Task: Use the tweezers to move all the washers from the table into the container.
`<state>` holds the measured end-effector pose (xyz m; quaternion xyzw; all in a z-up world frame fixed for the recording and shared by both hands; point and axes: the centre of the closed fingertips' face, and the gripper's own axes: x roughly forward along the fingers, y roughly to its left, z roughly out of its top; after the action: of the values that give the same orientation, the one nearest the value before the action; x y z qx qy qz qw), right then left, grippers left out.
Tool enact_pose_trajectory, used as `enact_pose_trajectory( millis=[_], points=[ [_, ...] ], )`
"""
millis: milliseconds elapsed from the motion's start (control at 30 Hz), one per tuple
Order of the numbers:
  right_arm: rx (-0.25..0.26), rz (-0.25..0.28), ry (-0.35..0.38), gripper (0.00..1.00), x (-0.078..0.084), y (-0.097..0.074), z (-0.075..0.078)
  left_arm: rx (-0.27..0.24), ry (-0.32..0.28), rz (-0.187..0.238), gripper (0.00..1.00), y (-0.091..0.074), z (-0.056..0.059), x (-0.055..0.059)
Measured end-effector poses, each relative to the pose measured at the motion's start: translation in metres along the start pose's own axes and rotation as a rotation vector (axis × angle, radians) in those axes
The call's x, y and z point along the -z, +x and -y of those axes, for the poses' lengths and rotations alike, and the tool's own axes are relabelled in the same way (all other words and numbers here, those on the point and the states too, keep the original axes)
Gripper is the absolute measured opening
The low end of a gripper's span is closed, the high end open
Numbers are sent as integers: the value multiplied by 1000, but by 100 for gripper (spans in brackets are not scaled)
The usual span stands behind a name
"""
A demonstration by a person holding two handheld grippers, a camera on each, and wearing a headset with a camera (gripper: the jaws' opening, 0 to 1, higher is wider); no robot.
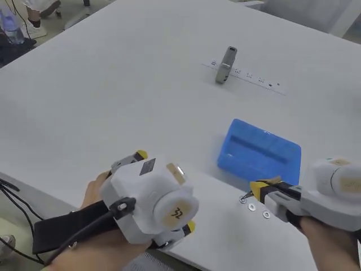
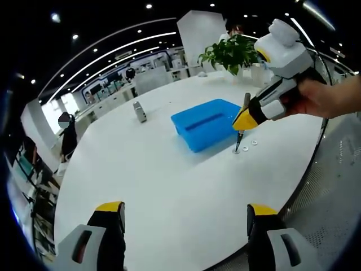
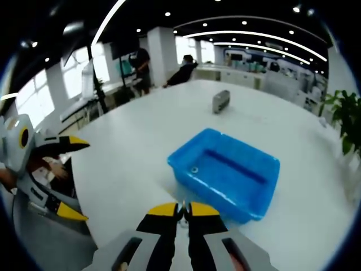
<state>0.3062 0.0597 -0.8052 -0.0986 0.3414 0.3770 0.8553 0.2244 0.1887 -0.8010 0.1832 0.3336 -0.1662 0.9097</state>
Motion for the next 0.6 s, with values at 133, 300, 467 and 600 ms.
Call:
enact_pose_trajectory(
  millis=[133, 300, 467, 600],
  points=[
    [2, -16, -17, 3, 3, 3, 1, 2, 4, -2, 92, 0, 1, 0],
    [1, -15, -3, 3, 2, 2, 1, 1, 6, -4, 92, 0, 1, 0],
    [-3, -20, 5, 3, 4, 1, -1, 0, 5, -6, 91, -1, 0, 0],
    [-9, -23, 8, 3, 3, 1, -2, 0, 9, -7, 91, -1, 1, 0]
  ],
)
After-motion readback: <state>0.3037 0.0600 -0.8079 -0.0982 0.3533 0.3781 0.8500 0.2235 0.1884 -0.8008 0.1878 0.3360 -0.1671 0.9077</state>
